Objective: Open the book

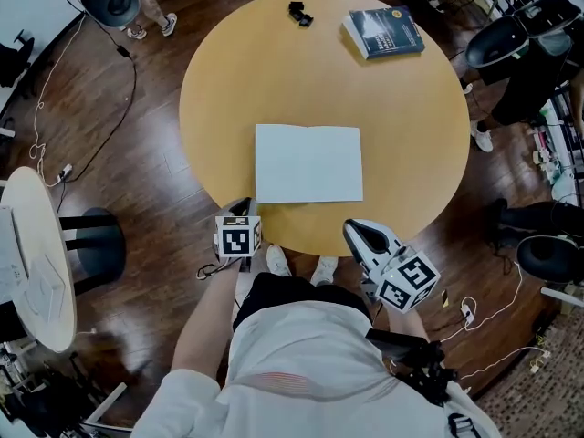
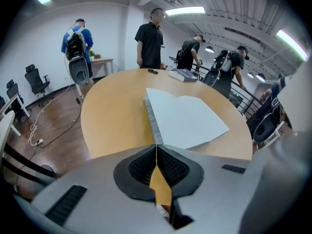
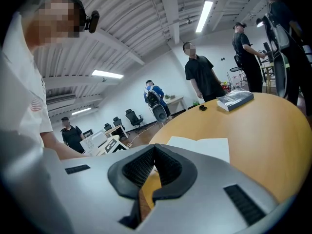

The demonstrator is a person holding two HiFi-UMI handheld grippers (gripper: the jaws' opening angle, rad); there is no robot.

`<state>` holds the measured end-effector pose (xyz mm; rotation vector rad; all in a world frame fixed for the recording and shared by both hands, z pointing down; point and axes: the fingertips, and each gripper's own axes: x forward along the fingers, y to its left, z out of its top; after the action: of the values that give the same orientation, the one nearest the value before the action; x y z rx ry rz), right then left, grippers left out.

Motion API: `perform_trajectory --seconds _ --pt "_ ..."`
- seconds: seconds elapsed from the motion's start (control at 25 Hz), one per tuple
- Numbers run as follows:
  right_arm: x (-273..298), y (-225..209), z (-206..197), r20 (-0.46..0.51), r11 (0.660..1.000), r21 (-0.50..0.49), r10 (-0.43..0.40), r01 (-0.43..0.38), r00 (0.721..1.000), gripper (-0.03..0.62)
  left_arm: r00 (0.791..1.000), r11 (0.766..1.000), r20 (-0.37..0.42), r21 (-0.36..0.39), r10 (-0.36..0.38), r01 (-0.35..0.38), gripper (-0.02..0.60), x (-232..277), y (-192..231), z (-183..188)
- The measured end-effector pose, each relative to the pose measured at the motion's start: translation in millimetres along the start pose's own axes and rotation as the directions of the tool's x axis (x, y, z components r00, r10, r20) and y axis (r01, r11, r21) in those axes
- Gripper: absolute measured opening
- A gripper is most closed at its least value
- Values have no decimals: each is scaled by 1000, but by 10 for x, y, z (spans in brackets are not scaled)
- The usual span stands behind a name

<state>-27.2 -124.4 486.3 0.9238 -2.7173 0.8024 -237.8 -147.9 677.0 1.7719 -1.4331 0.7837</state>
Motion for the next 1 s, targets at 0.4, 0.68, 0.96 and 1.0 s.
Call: perform_trajectory --seconds 0.4,0.68,0.96,1.0 --pt "-129 4 179 36 999 -38 31 -29 999 0 962 998 269 -28 -49 59 9 -924 -261 781" --pt "-248 78 392 78 995 -75 66 -60 995 0 854 985 491 90 -172 147 9 -1704 -922 1487" --pt "-494 163 759 152 988 -135 91 -71 984 0 734 942 593 242 -332 231 9 -2325 -1563 1720" --pt "-547 165 840 160 985 -158 89 -64 983 0 720 937 602 260 -346 233 9 -2386 -1611 1729"
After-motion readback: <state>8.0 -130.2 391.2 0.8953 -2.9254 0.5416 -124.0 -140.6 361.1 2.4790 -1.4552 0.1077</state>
